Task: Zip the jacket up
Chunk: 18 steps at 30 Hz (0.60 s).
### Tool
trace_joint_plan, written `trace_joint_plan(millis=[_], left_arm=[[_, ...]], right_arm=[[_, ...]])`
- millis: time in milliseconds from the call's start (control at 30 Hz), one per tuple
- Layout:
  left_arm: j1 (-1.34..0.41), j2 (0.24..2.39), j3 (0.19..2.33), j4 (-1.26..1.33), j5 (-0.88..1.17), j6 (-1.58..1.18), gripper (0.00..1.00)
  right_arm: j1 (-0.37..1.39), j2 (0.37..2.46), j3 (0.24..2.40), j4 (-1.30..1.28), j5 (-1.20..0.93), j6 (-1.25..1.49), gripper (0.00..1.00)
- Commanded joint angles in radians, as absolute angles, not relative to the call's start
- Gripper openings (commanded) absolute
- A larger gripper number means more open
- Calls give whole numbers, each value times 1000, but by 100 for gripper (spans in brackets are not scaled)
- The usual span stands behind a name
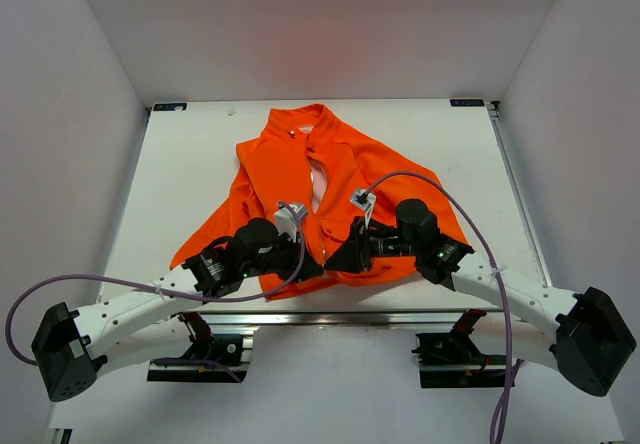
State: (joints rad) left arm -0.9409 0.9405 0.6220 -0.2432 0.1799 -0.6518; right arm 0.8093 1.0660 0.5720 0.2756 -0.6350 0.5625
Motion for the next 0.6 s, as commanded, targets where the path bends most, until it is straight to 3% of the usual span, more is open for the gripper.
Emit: trace_joint_plan(millis=[0, 267, 567], left_arm=[[-945, 916, 652, -232, 170, -653, 0], [-943, 913, 666, -241, 187, -655, 0], [-943, 974, 715, -294, 176, -664, 0]], right_arm=[[815, 1066, 571, 314, -663, 549, 29], [815, 1075, 589, 224, -503, 439, 38], [827, 979, 578, 172, -430, 284, 42]])
